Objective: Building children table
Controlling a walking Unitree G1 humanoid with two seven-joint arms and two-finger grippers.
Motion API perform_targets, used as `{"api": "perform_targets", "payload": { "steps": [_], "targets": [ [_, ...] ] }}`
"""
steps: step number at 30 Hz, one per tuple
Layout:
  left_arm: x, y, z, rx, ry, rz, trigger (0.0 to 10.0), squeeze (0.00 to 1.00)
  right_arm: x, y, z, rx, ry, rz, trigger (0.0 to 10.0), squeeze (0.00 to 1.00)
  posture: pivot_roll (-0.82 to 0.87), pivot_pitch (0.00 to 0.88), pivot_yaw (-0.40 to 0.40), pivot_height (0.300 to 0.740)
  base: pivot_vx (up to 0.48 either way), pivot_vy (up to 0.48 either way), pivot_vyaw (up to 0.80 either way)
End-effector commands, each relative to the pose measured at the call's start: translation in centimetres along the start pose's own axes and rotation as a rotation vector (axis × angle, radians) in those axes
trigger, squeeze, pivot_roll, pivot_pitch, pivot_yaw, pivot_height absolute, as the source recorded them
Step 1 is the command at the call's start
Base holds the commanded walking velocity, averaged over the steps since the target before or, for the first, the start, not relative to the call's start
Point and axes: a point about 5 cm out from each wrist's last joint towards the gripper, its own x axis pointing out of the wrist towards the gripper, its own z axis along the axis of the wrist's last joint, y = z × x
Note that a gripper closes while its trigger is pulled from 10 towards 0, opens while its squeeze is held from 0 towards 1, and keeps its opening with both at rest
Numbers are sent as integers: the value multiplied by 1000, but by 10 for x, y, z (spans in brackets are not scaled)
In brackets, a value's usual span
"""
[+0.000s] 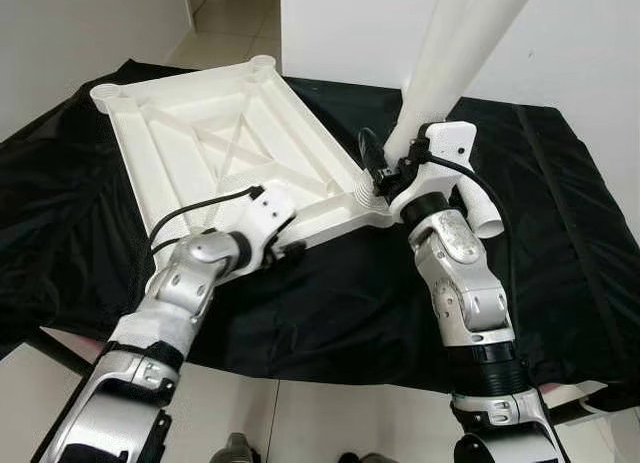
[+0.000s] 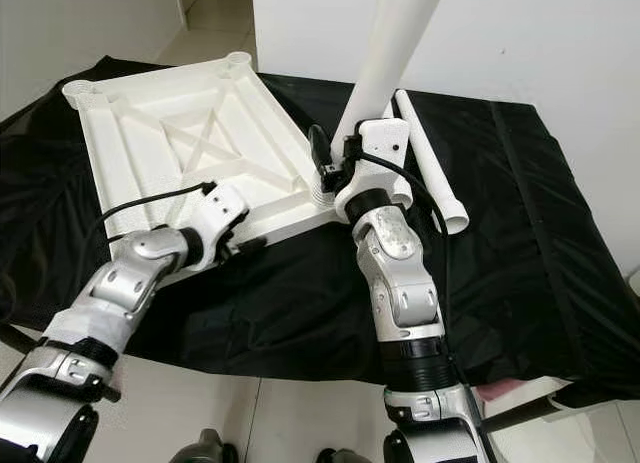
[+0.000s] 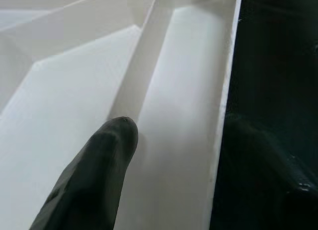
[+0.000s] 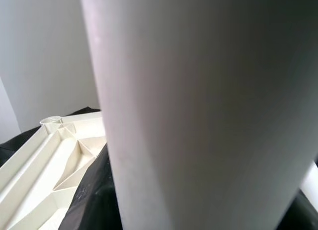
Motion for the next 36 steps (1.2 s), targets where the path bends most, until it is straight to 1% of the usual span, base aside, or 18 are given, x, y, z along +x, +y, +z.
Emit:
{"api": "perform_targets", "payload": {
  "steps": [1,2,3,4,5,6,13,14,16,18,20,26,27,29,30,32,33,36],
  "targets": [
    [-1,5,-19,-23,94,146,10000,0,3,4,3,5,-17,28,10000,0,119,38,-43,740,0,0,0],
    [-1,5,-20,-28,99,147,10000,0,3,4,3,5,-17,29,10000,0,119,38,-43,740,0,0,0],
    [0,5,-22,-35,109,157,4431,0,4,4,3,5,-18,29,10000,0,115,32,-43,740,0,0,0],
    [1,5,-23,-38,115,163,4431,0,4,4,3,5,-18,30,10000,0,115,32,-43,740,0,0,0],
    [2,5,-23,-39,115,168,824,0,4,5,3,5,-18,30,10000,0,113,29,-42,740,0,0,0],
    [3,5,-23,-41,114,170,0,0,4,5,3,4,-19,31,10000,0,111,28,-41,740,0,0,0],
    [14,-5,-12,-49,75,149,0,0,3,4,3,1,-20,29,10000,0,98,18,-34,740,0,0,0],
    [19,-9,-6,-58,58,143,0,0,2,4,3,0,-21,28,10000,0,98,18,-34,740,0,0,0],
    [20,-10,-5,-60,54,142,0,0,2,4,3,0,-21,28,10000,0,98,18,-34,740,0,0,0],
    [30,-17,6,-75,24,141,0,0,2,4,3,-2,-24,27,10000,0,91,12,-31,740,0,0,0],
    [32,-19,9,-77,17,137,0,0,2,4,3,-2,-24,27,10000,0,91,12,-31,740,0,0,0],
    [49,-30,32,-91,-36,148,0,0,2,6,3,1,-25,34,10000,0,89,7,-31,740,0,0,0],
    [52,-33,38,-93,-49,153,1176,0,2,7,3,2,-25,37,10000,0,89,7,-32,740,0,0,0],
    [56,-35,44,-95,-60,162,1176,0,2,8,3,4,-25,39,10000,0,89,7,-32,740,0,0,0],
    [58,-35,51,-94,-84,178,9294,0,2,8,3,6,-24,41,10000,0,87,14,-34,740,0,0,0],
    [59,-36,55,-94,-94,184,9294,0,2,9,3,6,-24,42,10000,0,87,14,-34,740,0,0,0],
    [60,-35,56,-88,-102,195,10000,0,2,9,3,7,-23,42,10000,0,85,21,-37,740,0,0,0],
    [60,-33,56,-69,-109,217,10000,0,2,9,2,8,-19,42,10000,0,83,30,-37,740,0,0,0]
  ]
}}
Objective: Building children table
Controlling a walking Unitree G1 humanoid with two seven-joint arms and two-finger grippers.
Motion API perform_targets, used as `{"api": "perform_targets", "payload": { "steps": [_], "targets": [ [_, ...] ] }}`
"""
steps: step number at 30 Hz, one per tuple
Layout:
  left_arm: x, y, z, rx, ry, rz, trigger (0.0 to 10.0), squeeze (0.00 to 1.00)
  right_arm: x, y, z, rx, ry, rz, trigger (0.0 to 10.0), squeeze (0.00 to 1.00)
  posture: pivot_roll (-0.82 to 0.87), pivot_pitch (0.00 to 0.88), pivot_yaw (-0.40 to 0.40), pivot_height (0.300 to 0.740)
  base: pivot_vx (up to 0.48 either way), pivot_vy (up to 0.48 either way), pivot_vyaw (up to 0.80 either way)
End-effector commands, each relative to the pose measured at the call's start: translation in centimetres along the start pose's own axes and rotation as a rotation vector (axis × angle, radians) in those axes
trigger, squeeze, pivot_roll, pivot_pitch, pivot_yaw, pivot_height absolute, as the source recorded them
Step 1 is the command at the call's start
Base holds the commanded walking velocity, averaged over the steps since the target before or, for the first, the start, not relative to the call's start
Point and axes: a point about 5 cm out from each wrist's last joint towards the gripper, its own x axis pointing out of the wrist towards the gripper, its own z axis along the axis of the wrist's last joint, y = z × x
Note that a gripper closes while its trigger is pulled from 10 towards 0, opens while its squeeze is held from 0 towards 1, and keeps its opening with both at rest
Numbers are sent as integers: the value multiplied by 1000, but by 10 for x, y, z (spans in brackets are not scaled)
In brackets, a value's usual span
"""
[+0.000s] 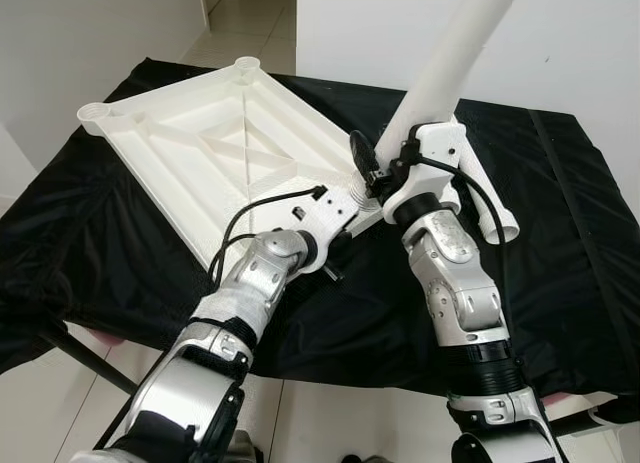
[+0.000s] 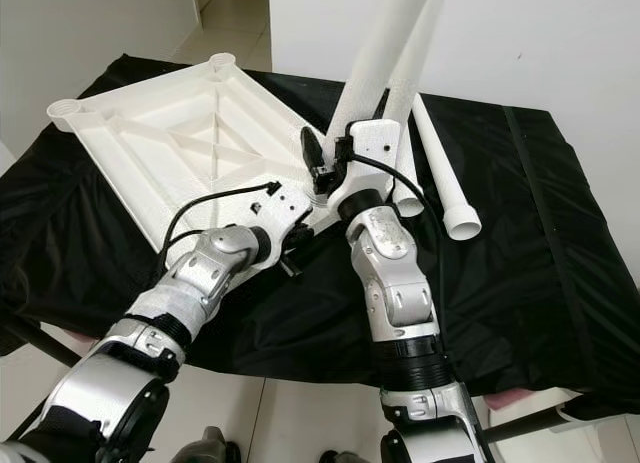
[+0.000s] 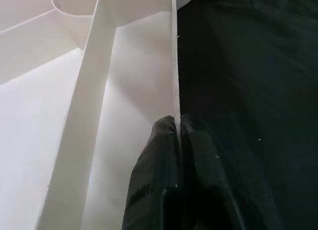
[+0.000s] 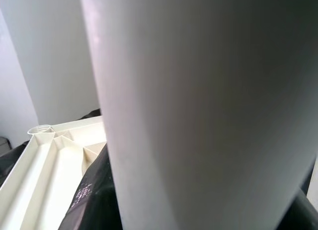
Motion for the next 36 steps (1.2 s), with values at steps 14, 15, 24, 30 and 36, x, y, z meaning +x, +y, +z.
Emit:
{"api": "perform_targets", "payload": {
  "steps": [14,15,24,30,36],
  "targets": [
    [-36,41,21,-26,-272,326,10000,0,-5,0,0,4,-1,-8,10000,0,98,61,-32,740,0,0,0],
    [-36,41,21,-26,-272,326,10000,0,-5,0,0,4,-1,-8,10000,0,98,61,-32,740,0,0,0],
    [-83,69,7,143,-303,305,10000,0,-11,-10,-4,-18,19,-25,10000,0,109,65,-33,740,0,0,0],
    [-101,81,-9,177,-235,262,10000,0,-13,-12,-5,-27,25,-30,10000,0,112,60,-33,740,0,0,0],
    [-126,98,-42,291,-35,279,10000,0,-14,-14,-4,-30,23,-35,10000,0,114,60,-34,740,0,0,0]
  ]
}}
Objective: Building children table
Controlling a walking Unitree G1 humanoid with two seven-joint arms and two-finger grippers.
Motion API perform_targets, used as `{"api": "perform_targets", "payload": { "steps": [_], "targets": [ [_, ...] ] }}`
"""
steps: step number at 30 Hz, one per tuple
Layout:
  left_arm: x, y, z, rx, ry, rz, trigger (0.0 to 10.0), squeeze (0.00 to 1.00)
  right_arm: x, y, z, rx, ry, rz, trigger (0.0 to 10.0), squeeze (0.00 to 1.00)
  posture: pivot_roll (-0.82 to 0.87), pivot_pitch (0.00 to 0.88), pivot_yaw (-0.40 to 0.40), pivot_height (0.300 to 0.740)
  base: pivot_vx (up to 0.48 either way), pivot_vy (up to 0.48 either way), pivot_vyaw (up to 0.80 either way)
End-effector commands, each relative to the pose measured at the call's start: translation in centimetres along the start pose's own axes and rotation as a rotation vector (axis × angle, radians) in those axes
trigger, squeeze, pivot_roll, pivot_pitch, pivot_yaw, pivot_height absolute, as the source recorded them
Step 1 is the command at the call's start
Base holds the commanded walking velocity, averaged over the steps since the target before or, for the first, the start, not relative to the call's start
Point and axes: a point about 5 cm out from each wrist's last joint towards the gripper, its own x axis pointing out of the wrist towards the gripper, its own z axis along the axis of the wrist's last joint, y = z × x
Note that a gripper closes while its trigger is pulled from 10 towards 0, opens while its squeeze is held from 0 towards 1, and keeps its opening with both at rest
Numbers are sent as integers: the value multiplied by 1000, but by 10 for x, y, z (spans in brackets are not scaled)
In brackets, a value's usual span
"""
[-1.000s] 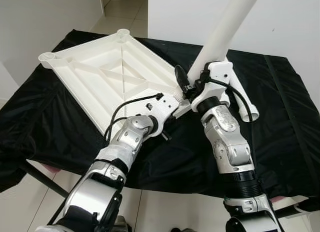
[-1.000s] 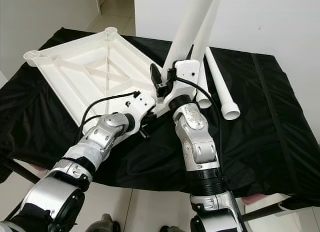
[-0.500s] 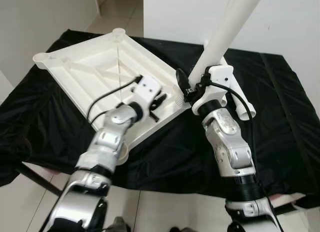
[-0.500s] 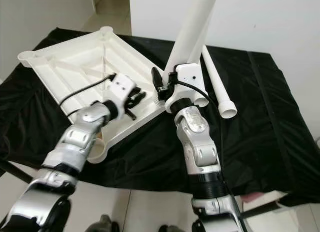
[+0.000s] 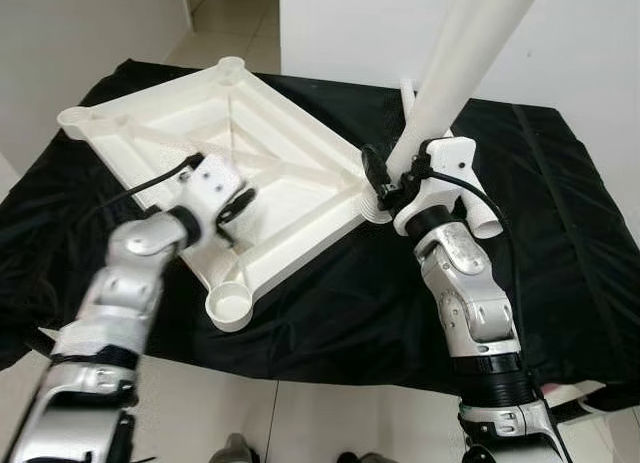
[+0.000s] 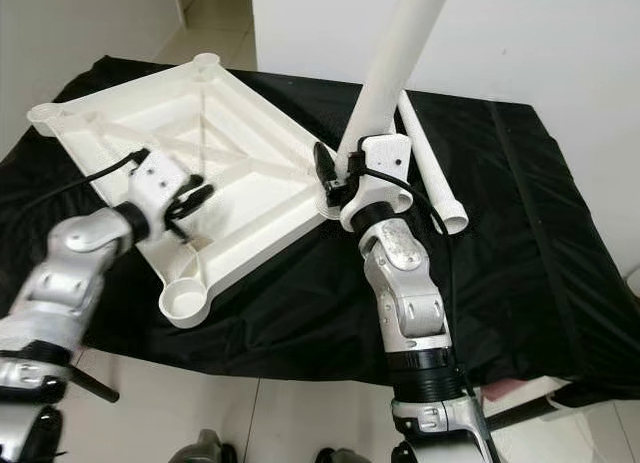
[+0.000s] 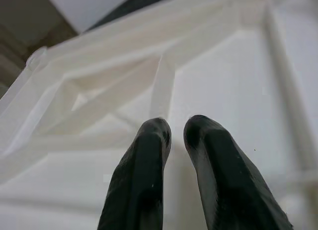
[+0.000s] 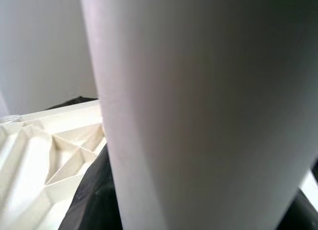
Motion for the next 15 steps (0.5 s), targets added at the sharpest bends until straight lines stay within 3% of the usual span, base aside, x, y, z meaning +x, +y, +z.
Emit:
{"api": "perform_targets", "payload": {
  "steps": [1,9,15],
  "targets": [
    [-3,-5,-12,45,64,-27,10000,0,0,3,4,-1,-16,11,10000,0,114,60,-34,740,0,0,0],
    [-8,-10,-23,129,119,-58,10000,0,0,3,5,-3,-16,15,10000,0,117,58,-41,740,0,0,0],
    [-4,-29,-23,178,120,-133,10000,0,1,3,5,-4,-15,24,10000,0,119,53,-49,740,0,0,0]
  ]
}}
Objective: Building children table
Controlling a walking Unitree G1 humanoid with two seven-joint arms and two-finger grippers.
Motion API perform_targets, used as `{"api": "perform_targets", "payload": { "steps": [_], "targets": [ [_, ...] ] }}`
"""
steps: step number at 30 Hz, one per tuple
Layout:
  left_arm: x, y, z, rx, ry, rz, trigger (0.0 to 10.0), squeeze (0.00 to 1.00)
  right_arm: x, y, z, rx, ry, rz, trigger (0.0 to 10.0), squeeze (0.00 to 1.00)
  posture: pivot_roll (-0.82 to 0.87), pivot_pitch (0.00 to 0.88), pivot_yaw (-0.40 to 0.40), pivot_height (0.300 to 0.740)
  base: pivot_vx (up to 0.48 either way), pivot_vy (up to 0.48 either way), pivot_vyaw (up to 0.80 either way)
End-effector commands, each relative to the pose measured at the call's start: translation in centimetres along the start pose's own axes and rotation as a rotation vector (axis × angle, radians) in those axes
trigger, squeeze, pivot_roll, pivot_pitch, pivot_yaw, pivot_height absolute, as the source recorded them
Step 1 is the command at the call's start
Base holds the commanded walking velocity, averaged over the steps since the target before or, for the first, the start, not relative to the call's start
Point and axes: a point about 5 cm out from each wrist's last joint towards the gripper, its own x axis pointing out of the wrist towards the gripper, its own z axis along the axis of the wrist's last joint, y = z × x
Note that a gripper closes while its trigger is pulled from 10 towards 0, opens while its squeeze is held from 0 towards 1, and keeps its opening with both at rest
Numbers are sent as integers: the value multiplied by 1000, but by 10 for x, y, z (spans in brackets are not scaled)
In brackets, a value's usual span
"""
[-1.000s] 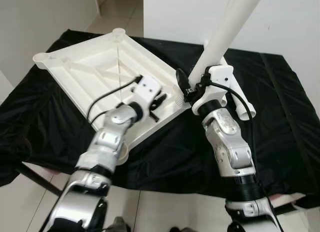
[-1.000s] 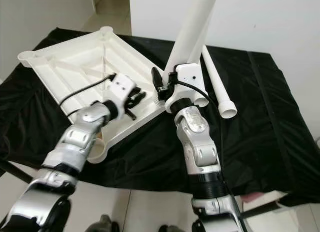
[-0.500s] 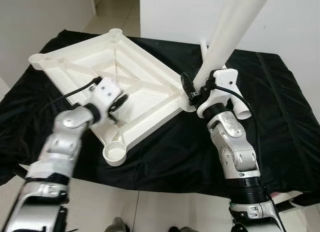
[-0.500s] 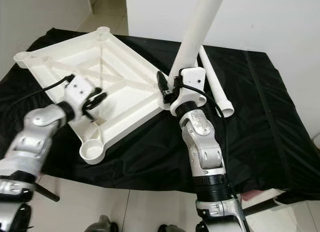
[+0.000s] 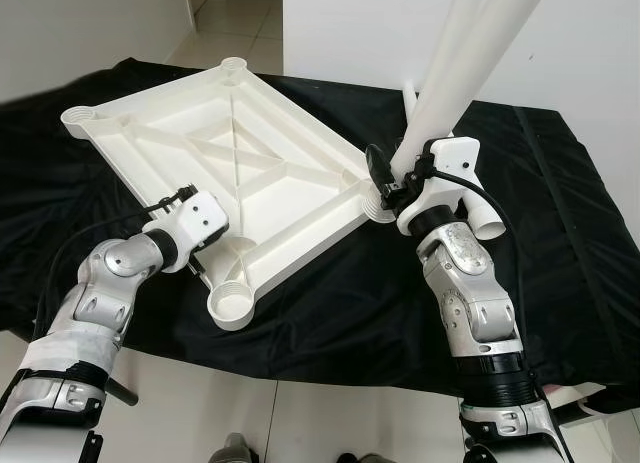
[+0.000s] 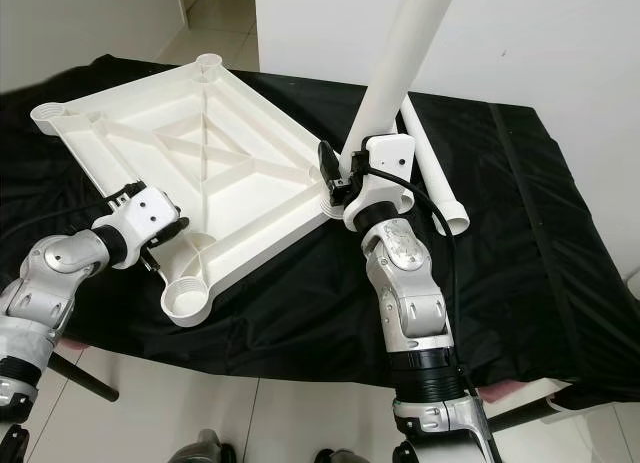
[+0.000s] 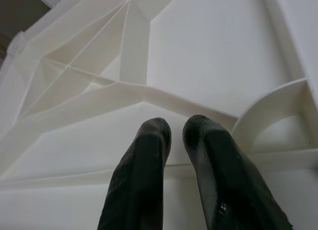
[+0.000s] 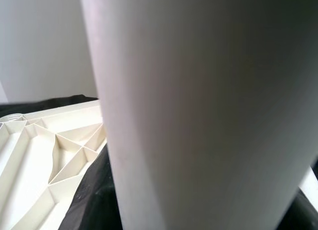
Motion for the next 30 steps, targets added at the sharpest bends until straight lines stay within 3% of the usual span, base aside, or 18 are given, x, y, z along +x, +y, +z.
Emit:
{"api": "perform_targets", "payload": {
  "steps": [1,5,7,15,30],
  "targets": [
    [4,-15,-1,35,3,-51,10000,0,1,3,5,-3,-15,19,10000,0,118,51,-50,740,0,0,0],
    [5,-20,1,46,-7,-72,10000,0,1,3,4,-3,-14,21,10000,0,117,47,-49,740,0,0,0],
    [9,-32,7,50,-32,-122,10000,0,1,3,4,-4,-14,23,10000,0,115,39,-47,740,0,0,0],
    [15,-52,15,63,-67,-209,10000,0,1,3,5,-7,-17,25,10000,0,110,28,-45,740,0,0,0],
    [26,-82,32,69,-124,-296,10000,0,1,1,5,-9,-18,17,10000,0,103,30,-41,740,0,0,0]
  ]
}}
